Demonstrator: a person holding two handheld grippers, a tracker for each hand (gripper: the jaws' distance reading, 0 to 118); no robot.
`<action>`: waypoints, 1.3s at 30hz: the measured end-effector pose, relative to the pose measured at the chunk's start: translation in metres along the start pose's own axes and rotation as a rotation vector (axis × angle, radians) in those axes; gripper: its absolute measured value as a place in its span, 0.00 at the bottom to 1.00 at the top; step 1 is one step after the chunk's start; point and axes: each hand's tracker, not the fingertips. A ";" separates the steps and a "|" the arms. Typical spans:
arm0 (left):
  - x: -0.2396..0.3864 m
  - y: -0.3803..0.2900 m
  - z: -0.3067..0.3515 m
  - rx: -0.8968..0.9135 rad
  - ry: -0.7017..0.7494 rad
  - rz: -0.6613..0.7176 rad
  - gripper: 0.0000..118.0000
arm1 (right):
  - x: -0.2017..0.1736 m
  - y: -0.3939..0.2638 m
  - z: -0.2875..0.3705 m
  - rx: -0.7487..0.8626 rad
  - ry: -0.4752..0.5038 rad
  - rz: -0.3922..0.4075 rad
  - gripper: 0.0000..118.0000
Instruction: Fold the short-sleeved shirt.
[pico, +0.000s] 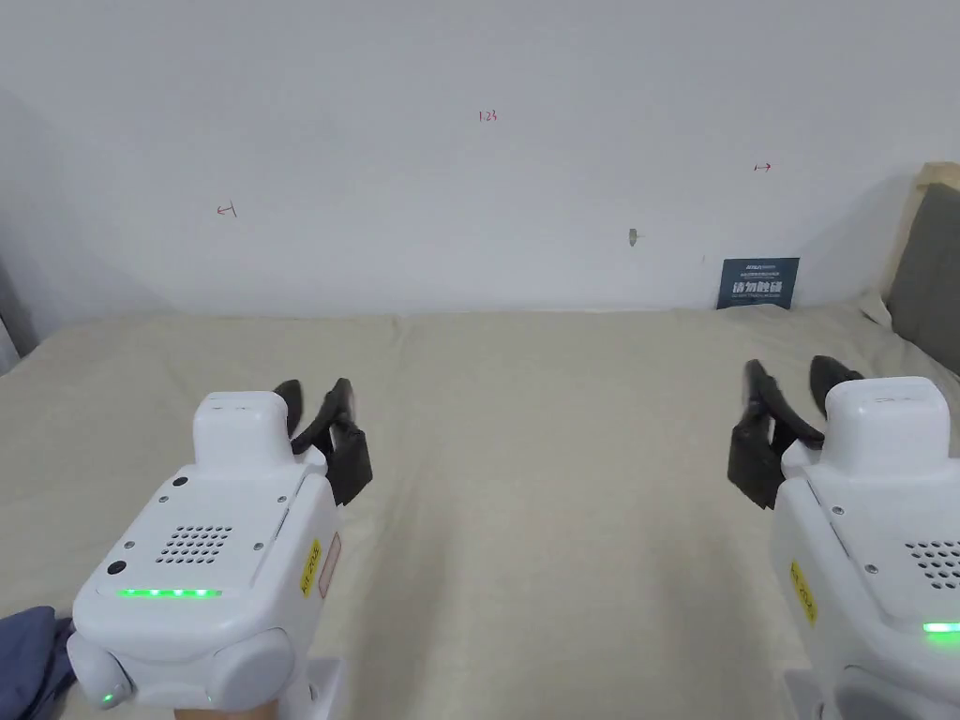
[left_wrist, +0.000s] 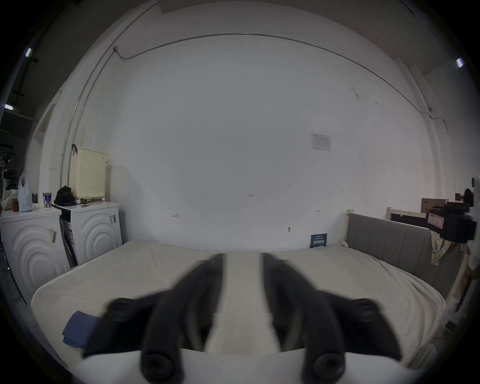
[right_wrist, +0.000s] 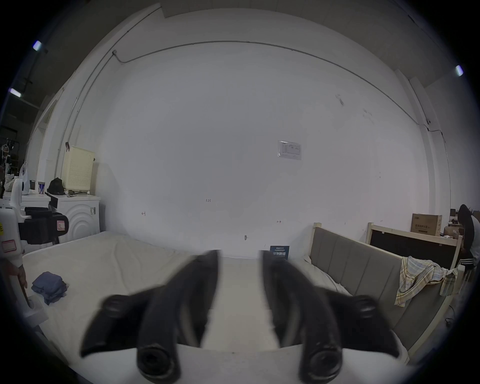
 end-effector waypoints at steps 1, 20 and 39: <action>-0.001 0.001 -0.002 -0.012 0.004 0.007 0.64 | 0.000 0.000 -0.001 -0.008 0.011 -0.008 0.65; -0.005 -0.001 -0.001 -0.004 0.036 0.029 1.00 | 0.000 0.000 0.000 0.005 -0.004 -0.006 0.78; -0.002 0.000 0.002 0.009 0.029 0.008 1.00 | 0.000 -0.001 0.000 0.007 -0.005 -0.002 0.78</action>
